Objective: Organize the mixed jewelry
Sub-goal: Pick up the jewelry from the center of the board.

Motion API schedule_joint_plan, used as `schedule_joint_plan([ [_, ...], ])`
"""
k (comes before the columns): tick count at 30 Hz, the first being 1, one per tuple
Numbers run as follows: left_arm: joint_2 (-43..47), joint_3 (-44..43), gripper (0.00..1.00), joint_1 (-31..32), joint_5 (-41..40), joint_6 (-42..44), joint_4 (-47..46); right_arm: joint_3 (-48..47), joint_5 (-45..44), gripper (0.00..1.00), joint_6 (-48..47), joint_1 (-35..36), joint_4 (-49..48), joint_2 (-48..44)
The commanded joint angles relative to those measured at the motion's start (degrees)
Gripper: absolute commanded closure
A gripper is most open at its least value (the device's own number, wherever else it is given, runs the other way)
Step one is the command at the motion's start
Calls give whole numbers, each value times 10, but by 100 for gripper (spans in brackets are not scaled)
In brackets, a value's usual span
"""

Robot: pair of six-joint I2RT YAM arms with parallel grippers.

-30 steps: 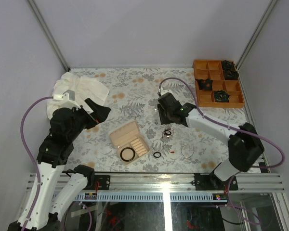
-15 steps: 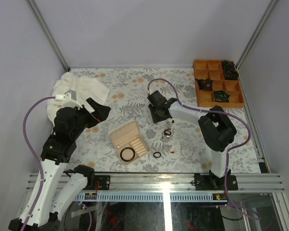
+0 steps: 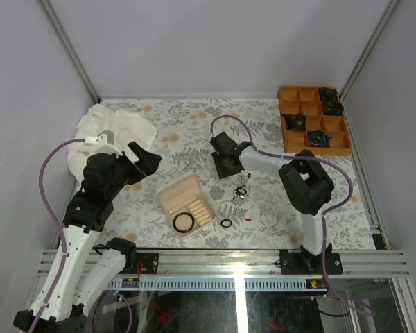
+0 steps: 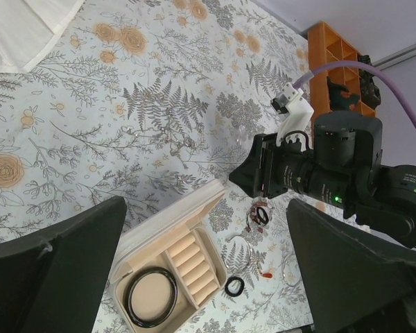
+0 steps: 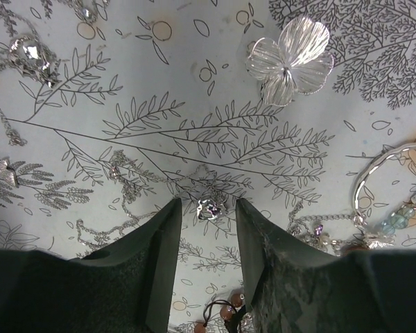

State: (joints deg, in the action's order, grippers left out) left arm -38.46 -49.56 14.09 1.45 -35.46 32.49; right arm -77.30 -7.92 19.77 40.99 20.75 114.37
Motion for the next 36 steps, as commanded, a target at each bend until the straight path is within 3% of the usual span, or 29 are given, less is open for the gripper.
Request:
schedule_joint_plan([
  [1, 1, 7, 0, -3, -9, 13, -41, -29, -4, 58, -12, 3, -1, 11],
  [5, 2, 6, 0, -3, -10, 16, -39, -28, -4, 62, -11, 6, 1, 11],
  [13, 4, 7, 0, -3, -9, 16, -38, -21, -28, 81, -9, 8, 16, 2],
  [36, 7, 12, 0, -3, -7, 18, -39, 73, -93, 86, -22, 6, 59, -140],
])
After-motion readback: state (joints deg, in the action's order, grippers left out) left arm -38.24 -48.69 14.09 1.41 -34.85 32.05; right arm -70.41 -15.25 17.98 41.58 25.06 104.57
